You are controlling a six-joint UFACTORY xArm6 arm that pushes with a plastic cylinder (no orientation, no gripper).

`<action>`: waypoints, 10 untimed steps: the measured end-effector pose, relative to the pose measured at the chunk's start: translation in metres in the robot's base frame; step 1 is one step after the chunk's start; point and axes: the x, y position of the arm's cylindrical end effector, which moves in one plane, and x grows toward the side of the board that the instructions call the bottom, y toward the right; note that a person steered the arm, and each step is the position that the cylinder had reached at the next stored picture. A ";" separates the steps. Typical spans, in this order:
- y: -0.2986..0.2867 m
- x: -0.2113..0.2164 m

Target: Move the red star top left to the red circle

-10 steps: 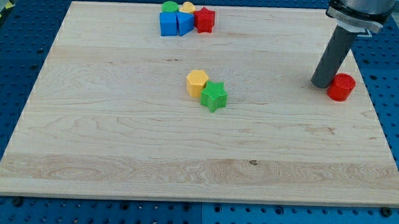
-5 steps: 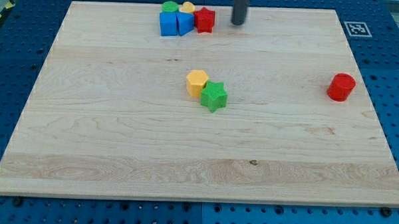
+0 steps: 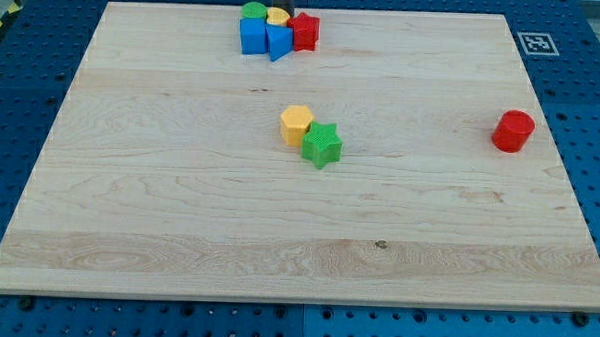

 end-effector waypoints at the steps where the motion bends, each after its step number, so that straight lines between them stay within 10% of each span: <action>1: -0.007 0.017; 10: 0.036 0.042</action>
